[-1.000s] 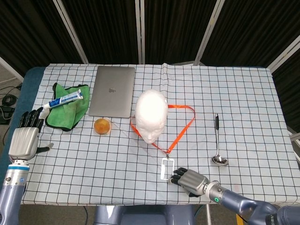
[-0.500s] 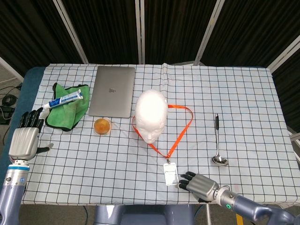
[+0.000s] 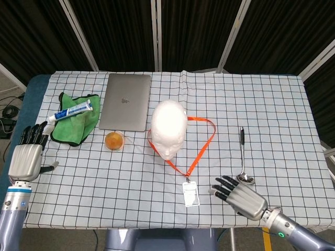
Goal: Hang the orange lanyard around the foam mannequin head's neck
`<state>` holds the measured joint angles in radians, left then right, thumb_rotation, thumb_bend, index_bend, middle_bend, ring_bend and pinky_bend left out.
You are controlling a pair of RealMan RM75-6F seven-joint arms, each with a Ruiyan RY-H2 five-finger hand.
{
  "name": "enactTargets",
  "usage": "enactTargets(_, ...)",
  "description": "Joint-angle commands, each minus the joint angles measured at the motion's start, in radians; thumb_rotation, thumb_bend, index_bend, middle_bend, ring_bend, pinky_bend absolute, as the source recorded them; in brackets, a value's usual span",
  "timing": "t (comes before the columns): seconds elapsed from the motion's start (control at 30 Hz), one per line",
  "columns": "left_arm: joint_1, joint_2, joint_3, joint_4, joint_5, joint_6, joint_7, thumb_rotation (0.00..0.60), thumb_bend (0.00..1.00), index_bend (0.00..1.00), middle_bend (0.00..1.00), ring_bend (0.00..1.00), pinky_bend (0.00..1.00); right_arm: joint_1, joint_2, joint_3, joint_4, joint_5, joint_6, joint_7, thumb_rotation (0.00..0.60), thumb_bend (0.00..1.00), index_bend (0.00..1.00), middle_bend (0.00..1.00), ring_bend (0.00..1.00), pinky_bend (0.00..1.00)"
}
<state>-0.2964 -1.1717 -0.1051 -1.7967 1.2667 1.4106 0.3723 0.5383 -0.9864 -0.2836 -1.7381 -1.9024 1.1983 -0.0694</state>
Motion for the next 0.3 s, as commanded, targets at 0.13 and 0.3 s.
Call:
enactTargets(0.13, 0.031, 0.01, 0.033, 0.028, 0.065, 0.023, -0.056, 0.6, 0.0, 0.0, 0.0, 0.0, 0.0, -0.279, -0.087, 0.087, 0.285, 0.057, 0.431, 0.02, 0.6, 0.64, 0.11, 0.01, 0.0, 0.0)
enactTargets(0.3, 0.055, 0.019, 0.054, 0.045, 0.106, 0.038, -0.098, 0.6, 0.0, 0.0, 0.0, 0.0, 0.0, -0.37, -0.148, 0.145, 0.367, 0.17, 0.506, 0.037, 0.6, 0.14, 0.0, 0.0, 0.0, 0.0)
